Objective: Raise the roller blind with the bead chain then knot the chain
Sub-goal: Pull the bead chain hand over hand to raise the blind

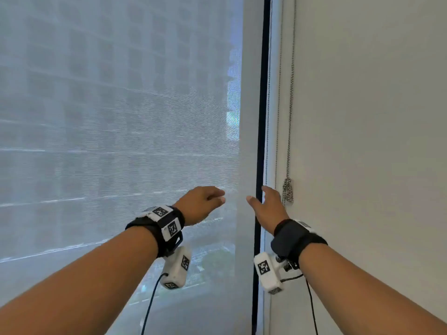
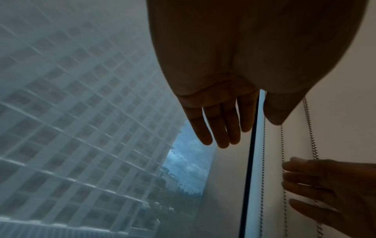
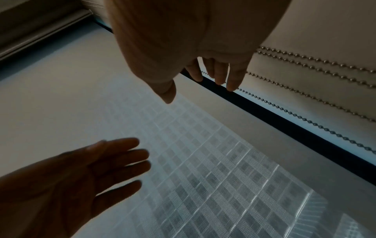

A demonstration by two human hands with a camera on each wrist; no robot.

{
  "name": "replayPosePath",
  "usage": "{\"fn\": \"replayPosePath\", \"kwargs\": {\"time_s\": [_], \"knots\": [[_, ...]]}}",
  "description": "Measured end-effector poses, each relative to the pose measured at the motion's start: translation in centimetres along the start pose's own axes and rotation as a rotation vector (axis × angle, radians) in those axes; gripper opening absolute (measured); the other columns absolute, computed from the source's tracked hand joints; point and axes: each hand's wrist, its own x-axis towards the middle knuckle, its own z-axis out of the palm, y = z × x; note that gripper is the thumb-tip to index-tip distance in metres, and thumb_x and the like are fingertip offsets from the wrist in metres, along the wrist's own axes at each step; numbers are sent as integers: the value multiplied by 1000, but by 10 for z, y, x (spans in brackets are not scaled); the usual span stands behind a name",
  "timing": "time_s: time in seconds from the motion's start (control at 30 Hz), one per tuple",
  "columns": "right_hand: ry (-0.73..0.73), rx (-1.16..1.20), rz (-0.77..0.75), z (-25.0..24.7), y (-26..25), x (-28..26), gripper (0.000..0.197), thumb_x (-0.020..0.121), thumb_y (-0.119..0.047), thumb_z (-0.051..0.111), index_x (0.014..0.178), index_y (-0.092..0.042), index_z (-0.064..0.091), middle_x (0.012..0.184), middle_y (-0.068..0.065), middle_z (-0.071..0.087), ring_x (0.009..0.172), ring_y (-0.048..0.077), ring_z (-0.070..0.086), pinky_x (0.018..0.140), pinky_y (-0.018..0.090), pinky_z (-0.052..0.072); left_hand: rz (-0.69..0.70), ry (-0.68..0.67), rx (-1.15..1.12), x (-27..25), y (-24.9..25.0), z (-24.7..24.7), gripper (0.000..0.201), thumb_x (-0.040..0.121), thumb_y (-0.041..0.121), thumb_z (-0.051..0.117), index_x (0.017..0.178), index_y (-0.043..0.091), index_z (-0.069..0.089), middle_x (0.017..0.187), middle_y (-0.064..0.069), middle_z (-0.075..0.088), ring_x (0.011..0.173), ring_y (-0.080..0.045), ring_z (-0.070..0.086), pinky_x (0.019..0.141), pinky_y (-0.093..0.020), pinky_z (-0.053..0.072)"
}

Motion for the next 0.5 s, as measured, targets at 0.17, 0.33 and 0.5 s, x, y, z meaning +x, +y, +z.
{"fn": "replayPosePath", "kwargs": {"time_s": [0.17, 0.33, 0.5], "knots": [[66, 41, 45, -1, 18, 28, 76, 94, -40, 62, 155, -15, 25, 163, 8, 23, 148, 22, 28, 120, 40, 26, 79, -79, -44, 56, 3, 42, 43, 103, 38, 46, 141, 20, 53, 142, 1, 57, 128, -14, 53, 96, -21, 34], [98, 34, 45, -5, 26, 35, 75, 95, -40, 61, 156, -21, 23, 163, 2, 26, 149, 17, 27, 120, 43, 28, 144, -148, -265, 103, -2, 82, 42, 104, 33, 44, 142, 18, 52, 132, -2, 62, 113, -13, 59, 99, -27, 45], [158, 73, 64, -17, 18, 31, 67, 99, -28, 58, 156, -19, 25, 160, 1, 34, 144, 13, 35, 112, 27, 32, 194, -235, -597, 134, 1, 122, 31, 103, 21, 44, 132, 26, 56, 122, -4, 64, 107, -18, 62, 98, -34, 50]]}}
